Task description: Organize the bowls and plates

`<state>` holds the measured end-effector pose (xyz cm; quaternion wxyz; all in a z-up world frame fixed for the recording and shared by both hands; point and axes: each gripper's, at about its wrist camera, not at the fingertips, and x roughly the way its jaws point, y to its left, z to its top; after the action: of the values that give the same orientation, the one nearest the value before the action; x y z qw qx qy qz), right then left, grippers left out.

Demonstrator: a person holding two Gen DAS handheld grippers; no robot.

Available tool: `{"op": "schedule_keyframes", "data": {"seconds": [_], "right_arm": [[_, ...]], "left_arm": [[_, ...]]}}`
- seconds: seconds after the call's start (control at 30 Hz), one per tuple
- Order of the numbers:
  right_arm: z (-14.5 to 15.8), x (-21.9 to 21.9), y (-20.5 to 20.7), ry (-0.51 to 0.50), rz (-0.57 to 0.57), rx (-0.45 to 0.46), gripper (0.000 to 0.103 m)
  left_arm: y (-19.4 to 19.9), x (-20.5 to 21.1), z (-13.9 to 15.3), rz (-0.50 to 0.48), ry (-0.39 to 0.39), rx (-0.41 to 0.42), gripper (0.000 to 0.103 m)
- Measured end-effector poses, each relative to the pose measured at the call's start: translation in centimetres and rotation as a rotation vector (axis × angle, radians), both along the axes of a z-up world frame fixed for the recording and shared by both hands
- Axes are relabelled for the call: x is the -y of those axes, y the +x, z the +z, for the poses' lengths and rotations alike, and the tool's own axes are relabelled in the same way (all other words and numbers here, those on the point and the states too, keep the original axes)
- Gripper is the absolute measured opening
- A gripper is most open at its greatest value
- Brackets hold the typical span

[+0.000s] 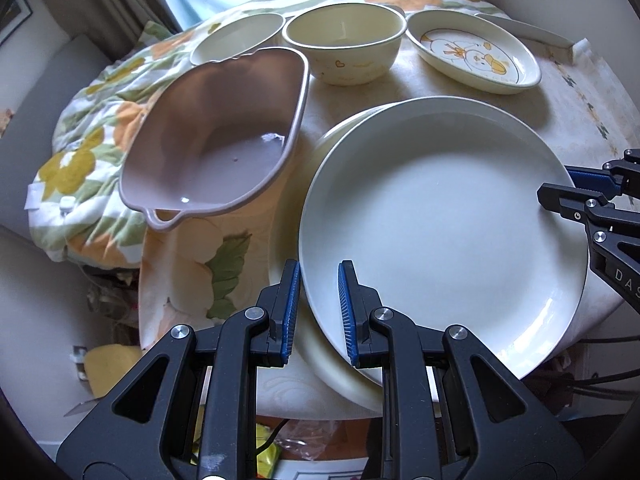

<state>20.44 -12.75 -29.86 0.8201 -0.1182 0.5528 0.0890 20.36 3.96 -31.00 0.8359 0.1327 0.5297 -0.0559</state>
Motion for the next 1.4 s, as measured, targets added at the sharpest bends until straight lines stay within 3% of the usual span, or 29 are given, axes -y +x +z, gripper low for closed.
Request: {"op": "schedule_keyframes", "data": {"seconds": [0.13,0.33,0.53,0.73,0.93,0.97,1.03,1.07,1.1,1.13,1.2,1.3,1.4], "right_arm": [[0.0,-1.0,0.1,-0.062,0.030,0.017,0.016],[0.1,-1.3,0.0,-0.056,0.030,0.019,0.016],[0.2,-0.9,0.2,-0.022,0.011,0.013,0.016],[0.4,-0.4,0.4,0.033,-0.025,0.006,0.016],[2.7,1.3,0.6,0.134,-0.090,0.033,0.016],[3.2,1.7,0.7,0.151,-0.105,0.042,0.019],[4.2,2.3,0.8,0.183,-0.134,0.063,0.037],[4.8,2.6,0.9,0.201,-0.150,0.079,0.055],[5.3,2.9,1.0,0.218,-0.161,0.094,0.064],[5.8,3.1,1.0,0.235,-0.172,0.107,0.067],[6.7,3.6,1.0,0.263,-0.202,0.136,0.080],[8.0,4.4,0.7,0.284,-0.229,0.180,0.096],[9.2,5.6,0.8,0.289,-0.258,0.198,0.101]], "left_arm": [[0.0,-0.2,0.3,0.011,0.000,0.007,0.017],[-0.2,-0.3,0.5,0.017,0.008,0.012,0.017],[-0.3,0.1,0.4,0.024,0.018,0.009,0.017],[0.3,-0.6,0.7,0.040,-0.029,-0.020,0.018],[0.5,-1.0,4.1,0.030,-0.090,0.048,0.019],[0.7,-1.0,4.7,0.024,-0.102,0.061,0.019],[1.2,-0.9,6.1,0.012,-0.129,0.087,0.020],[1.4,-1.0,6.7,0.003,-0.145,0.095,0.022],[1.8,-1.0,7.3,-0.008,-0.164,0.105,0.034],[2.1,-0.9,7.8,-0.015,-0.178,0.113,0.065],[2.5,-0.9,9.0,-0.020,-0.208,0.162,0.098],[3.3,-0.3,10.3,-0.045,-0.248,0.178,0.101],[4.7,0.6,11.4,-0.075,-0.289,0.170,0.101]]}}
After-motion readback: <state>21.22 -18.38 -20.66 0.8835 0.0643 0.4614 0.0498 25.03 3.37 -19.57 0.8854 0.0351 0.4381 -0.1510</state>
